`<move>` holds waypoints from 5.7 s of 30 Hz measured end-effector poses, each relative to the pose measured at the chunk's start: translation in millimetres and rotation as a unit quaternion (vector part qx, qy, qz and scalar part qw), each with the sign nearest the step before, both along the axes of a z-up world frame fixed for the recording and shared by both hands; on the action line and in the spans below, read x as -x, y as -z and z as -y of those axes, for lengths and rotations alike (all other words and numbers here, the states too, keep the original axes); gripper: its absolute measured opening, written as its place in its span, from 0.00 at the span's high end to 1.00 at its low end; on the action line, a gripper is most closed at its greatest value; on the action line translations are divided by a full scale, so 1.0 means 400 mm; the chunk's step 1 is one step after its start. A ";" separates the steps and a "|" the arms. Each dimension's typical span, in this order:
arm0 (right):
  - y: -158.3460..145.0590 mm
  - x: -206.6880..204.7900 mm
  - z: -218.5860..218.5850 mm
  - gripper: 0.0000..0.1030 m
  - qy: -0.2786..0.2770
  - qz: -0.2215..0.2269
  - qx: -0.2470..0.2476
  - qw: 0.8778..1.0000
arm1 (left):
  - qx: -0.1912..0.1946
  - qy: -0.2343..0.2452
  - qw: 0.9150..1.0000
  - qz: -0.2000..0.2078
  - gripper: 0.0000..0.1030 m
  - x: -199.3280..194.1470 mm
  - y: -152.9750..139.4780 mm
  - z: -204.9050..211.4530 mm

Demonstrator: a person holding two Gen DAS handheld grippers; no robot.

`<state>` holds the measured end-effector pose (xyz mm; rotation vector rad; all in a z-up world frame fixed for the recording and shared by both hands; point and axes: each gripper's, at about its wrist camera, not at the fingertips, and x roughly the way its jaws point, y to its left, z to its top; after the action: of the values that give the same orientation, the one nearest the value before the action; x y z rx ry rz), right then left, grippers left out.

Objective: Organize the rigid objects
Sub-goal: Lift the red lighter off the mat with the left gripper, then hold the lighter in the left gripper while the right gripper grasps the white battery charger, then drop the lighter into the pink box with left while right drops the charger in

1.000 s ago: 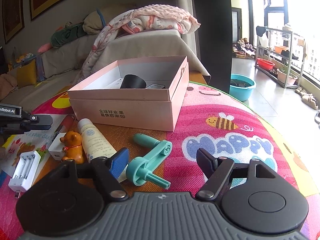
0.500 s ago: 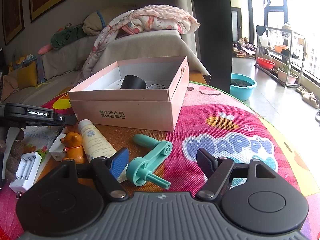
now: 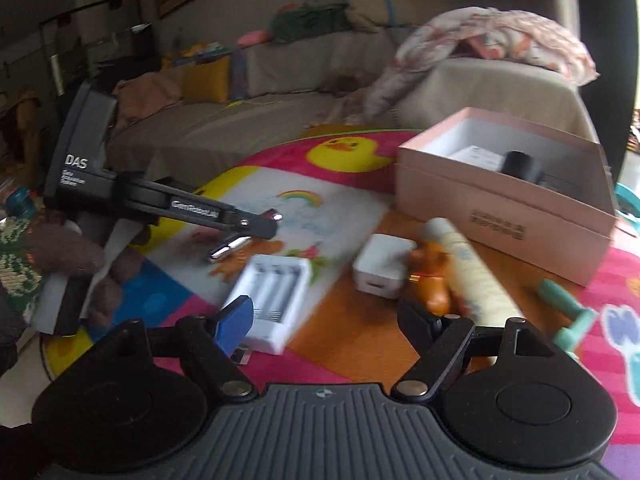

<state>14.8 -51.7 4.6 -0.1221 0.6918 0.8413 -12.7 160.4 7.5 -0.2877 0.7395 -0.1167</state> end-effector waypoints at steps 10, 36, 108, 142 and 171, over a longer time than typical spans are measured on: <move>0.031 0.030 -0.042 0.54 -0.024 0.025 0.074 0.997 | 0.013 -0.003 1.000 0.022 0.76 0.026 0.012 -0.003; 0.068 -0.023 0.260 0.00 0.142 0.000 0.079 0.987 | -0.025 0.076 0.996 0.033 0.62 0.036 0.018 0.249; 0.057 -0.018 0.160 0.09 0.197 -0.007 0.070 0.978 | 0.069 0.062 0.995 0.040 0.76 0.088 0.045 0.199; -0.218 -0.142 0.278 0.11 0.216 0.194 0.038 0.956 | -0.032 0.175 0.973 0.148 0.77 -0.216 -0.255 0.308; 0.017 -0.041 0.308 0.09 0.227 0.047 -0.001 0.973 | 0.043 0.054 0.995 0.076 0.73 -0.124 -0.065 0.200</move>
<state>31.2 -174.9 -2.1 0.0001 0.5970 0.3940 36.8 80.4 33.5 -0.3178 0.6001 -0.2696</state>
